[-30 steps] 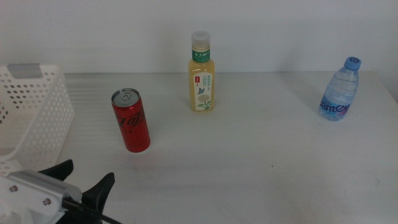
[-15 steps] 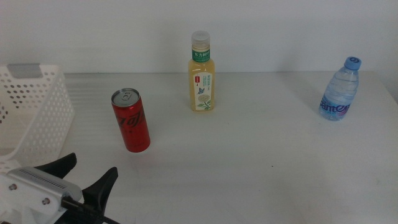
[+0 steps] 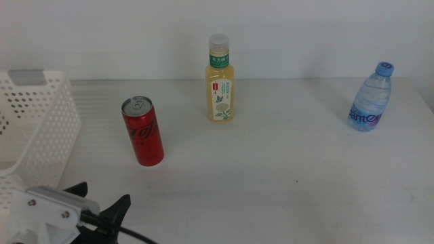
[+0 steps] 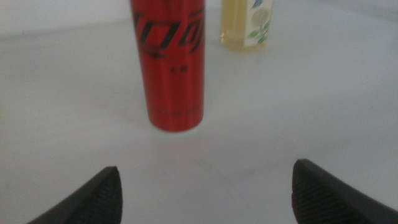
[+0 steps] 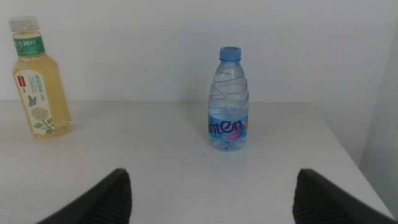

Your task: Use arms to grab the bottles and put them into the dustbin to the left of the table.

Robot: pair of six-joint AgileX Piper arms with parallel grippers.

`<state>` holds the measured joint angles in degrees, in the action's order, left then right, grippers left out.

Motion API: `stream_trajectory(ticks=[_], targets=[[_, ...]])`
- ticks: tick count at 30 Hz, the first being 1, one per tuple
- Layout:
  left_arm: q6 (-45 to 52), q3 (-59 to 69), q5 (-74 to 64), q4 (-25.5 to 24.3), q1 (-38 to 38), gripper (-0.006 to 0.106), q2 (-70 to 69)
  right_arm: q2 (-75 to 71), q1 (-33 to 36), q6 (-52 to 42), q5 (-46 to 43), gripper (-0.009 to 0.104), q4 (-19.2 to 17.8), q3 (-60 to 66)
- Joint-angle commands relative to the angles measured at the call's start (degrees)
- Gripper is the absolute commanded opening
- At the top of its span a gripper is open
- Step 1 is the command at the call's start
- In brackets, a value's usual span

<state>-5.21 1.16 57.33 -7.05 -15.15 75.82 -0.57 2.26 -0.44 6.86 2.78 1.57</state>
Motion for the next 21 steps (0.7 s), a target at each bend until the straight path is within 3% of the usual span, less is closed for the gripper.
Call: stream_trajectory(ticks=[1,5,9,21], targets=[[-3.44,0.81,5.55,1.51,-0.31,0.089,1.24,-1.56,-0.45,-0.26,-4.23,0.068,-0.52,-0.37],[-8.91,0.81,12.84,1.33,-0.31,0.089,4.29,-1.56,-0.45,-0.26,-4.23,0.068,-0.52,-0.37],[-8.33,-0.11,18.06,1.45,-0.31,0.089,8.25,-1.56,-0.45,-0.26,-4.23,0.068,-0.52,-0.37],[-5.08,-8.89,16.38,0.34,-0.31,0.089,13.99,-1.56,-0.45,-0.26,-4.23,0.068,-0.52,-0.37]])
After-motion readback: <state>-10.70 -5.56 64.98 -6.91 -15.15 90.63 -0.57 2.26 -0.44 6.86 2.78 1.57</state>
